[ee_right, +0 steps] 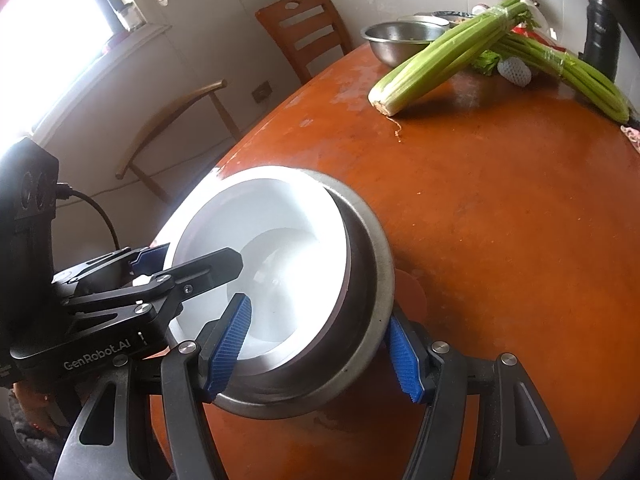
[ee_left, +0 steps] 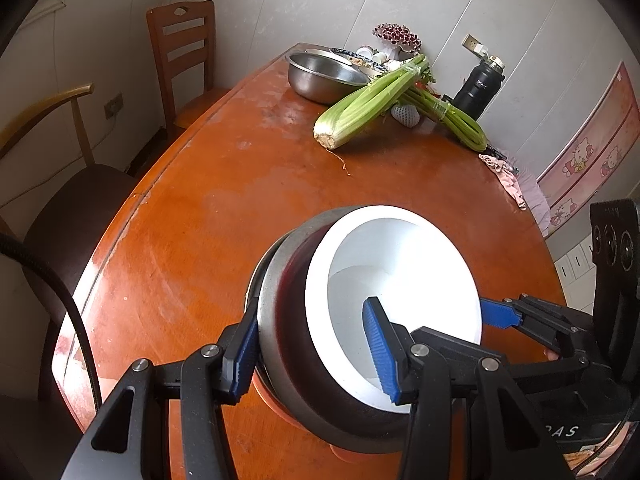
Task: Organize plates and bowls
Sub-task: 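Lower the bowl stack onto the steel pan with the right gripper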
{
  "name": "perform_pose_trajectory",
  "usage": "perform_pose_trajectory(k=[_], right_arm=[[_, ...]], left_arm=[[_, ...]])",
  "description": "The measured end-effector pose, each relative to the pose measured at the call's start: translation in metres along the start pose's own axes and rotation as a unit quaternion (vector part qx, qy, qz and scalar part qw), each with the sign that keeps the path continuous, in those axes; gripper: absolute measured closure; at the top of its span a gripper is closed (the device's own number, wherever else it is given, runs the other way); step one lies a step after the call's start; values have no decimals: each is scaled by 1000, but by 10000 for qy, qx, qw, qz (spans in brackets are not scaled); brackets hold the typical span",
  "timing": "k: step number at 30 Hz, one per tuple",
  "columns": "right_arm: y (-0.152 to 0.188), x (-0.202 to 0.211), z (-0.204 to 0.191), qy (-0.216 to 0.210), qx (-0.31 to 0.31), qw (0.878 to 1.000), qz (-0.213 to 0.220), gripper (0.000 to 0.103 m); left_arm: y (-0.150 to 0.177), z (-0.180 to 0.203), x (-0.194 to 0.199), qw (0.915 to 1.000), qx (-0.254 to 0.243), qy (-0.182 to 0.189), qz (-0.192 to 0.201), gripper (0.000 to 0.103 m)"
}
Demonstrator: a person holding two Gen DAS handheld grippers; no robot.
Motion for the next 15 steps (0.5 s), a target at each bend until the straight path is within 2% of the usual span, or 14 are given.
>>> perform_pose_trajectory(k=[15], right_arm=[[3,3,-1,424,198,9987,181,35]], left_arm=[[3,1,12,9998,-84,-191,66,53]])
Point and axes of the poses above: each gripper's, at about its wrist camera, not at the fingertips, and x roughly against the way its jaws point, z to its right, y to its underside, the point moved 3 cm from there along -x, roughly the way its jaws point, and after that the axes turned 8 degrees about -x, right-handed, at the moved point
